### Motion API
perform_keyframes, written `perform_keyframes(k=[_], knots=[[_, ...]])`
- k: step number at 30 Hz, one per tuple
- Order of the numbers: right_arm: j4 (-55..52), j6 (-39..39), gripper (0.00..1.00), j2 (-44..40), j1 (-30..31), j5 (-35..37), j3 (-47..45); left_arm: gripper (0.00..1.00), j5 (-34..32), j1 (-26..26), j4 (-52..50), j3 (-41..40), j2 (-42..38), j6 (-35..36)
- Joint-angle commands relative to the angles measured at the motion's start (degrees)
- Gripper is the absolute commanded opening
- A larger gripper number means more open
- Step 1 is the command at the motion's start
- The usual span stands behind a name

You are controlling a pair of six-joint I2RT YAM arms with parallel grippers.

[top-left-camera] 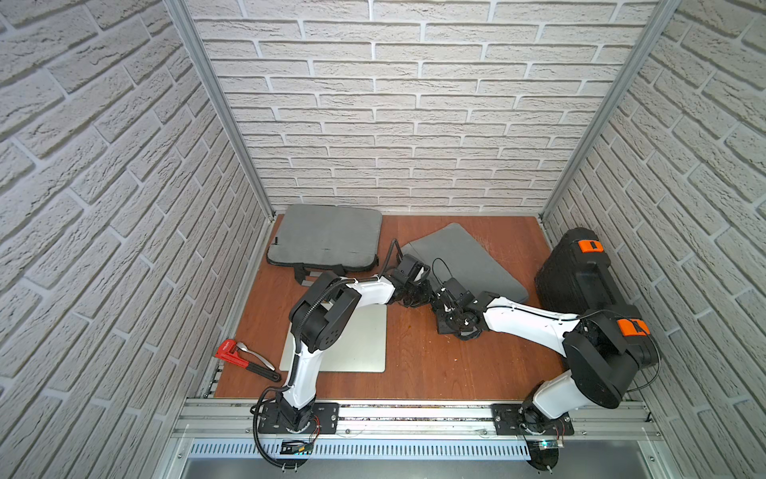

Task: Open the zippered laptop bag and take out the laptop
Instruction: Unzip the zipper on the zippered laptop bag.

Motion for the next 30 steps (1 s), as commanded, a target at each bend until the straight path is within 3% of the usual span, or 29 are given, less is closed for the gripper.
perform_keyframes(k=[1,7,30], knots=[[1.1,-0.5,0.06,-0.7,0.5,-0.3,0.2,0.20,1.0,0.0,1.3,0.8,1.1,0.0],[-1.0,-0.7,0.06,-1.4,0.5,-0.1,-1.3,0.05,-0.1,1.6,1.9,0.1,1.1,-0.4],[-4.2,1.1,0.05,-7.3,0.4,2.0,-9.3,0.00,-2.7,7.3,-7.2,7.8,4.3,11.1]])
